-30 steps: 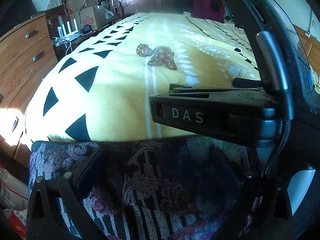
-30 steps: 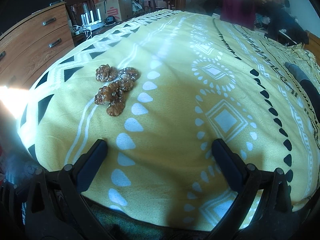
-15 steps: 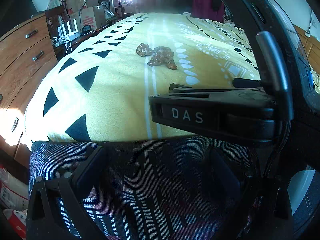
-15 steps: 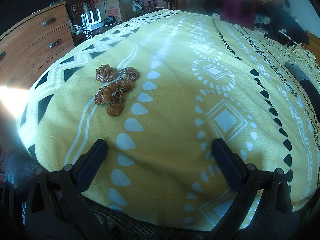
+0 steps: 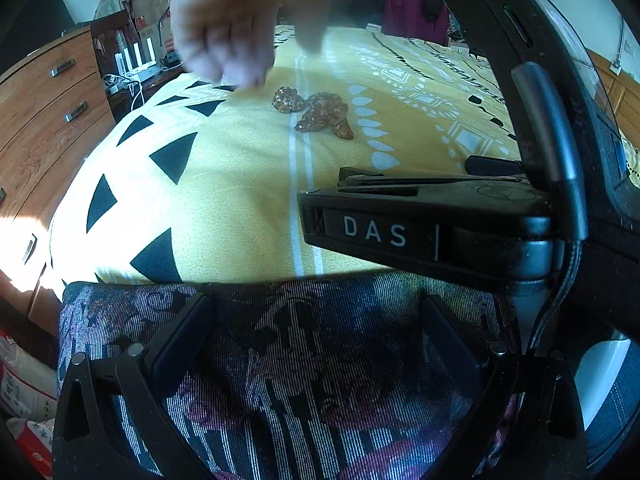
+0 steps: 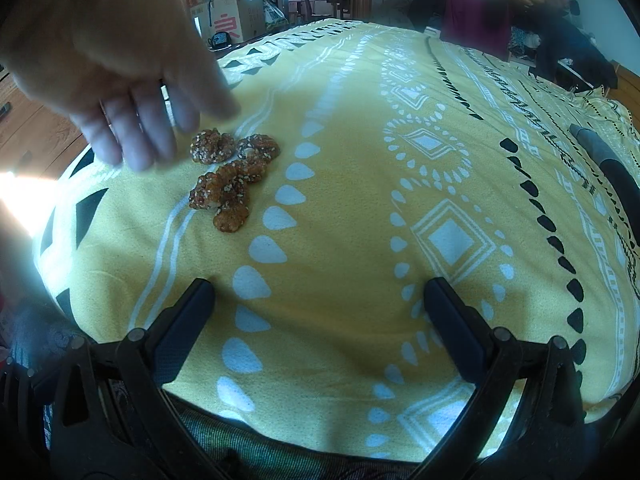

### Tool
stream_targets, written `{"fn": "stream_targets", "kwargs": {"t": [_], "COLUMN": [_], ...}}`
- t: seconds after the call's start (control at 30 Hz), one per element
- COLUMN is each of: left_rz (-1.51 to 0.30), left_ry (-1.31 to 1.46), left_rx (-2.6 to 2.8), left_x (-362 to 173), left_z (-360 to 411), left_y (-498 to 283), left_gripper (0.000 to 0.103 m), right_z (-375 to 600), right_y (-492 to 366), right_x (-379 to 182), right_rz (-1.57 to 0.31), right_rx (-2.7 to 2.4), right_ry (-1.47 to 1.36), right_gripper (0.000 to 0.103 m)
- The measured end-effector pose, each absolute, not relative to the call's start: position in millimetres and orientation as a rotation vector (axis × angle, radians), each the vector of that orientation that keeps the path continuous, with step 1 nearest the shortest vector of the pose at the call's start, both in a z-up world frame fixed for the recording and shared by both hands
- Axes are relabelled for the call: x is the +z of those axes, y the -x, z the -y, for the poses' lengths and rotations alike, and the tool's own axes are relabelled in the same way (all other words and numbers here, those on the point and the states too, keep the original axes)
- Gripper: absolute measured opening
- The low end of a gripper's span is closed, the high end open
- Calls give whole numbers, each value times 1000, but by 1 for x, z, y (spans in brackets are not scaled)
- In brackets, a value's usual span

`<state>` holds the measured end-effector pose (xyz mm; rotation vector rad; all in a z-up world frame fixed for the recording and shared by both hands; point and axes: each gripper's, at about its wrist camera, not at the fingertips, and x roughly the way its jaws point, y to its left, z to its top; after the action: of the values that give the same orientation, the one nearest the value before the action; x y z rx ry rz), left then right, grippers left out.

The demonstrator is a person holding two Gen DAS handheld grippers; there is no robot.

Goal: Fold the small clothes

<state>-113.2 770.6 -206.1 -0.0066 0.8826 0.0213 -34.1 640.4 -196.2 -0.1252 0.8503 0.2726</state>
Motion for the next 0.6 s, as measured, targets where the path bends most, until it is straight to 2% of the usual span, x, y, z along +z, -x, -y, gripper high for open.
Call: {"fn": "stream_targets", "kwargs": {"t": [0.6], "left_rz": [-882], "left_ry": [7], "left_rx": [21], "left_x": [-207], "left_z": [-772], "left_y": [114], "left_gripper": [103], "right_z": [-640], "right_y": [34], "right_x": [-196], "right_rz": [-850], "right_rx": [273], "right_ry": [125], "right_gripper": [103]}}
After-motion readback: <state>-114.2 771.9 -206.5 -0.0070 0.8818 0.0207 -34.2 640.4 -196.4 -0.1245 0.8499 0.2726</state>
